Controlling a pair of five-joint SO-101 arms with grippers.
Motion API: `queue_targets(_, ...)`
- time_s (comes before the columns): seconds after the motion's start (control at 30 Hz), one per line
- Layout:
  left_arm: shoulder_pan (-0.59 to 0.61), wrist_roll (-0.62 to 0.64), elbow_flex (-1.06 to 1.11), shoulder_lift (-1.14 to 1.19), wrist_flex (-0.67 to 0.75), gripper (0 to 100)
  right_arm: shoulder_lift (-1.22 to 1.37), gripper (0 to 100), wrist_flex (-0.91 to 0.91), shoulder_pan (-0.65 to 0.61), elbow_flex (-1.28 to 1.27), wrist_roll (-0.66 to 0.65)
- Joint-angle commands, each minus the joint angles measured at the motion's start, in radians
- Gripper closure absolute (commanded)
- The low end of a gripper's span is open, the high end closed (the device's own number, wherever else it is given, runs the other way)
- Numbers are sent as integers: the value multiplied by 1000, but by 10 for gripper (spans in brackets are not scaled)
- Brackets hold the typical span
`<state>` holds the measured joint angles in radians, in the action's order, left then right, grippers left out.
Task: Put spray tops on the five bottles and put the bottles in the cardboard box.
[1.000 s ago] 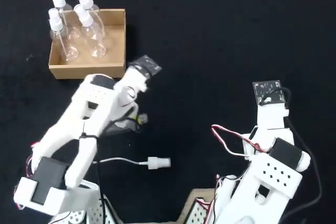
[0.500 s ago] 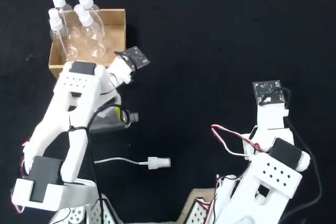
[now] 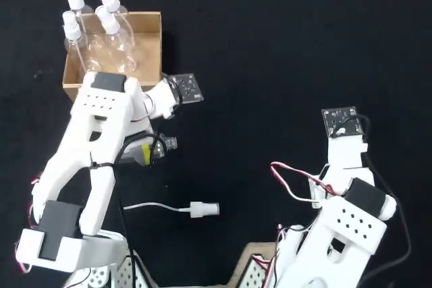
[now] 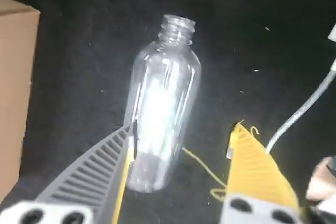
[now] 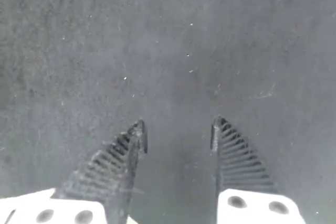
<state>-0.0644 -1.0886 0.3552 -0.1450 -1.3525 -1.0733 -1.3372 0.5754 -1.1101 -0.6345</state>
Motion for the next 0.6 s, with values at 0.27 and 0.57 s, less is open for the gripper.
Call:
queue_targets(0.27,-28,-9,128,43,270,717,-18,793,18,18,4,2)
queue_targets(0.57,-30,8,97,143,270,717,-18,793,15,18,4,3)
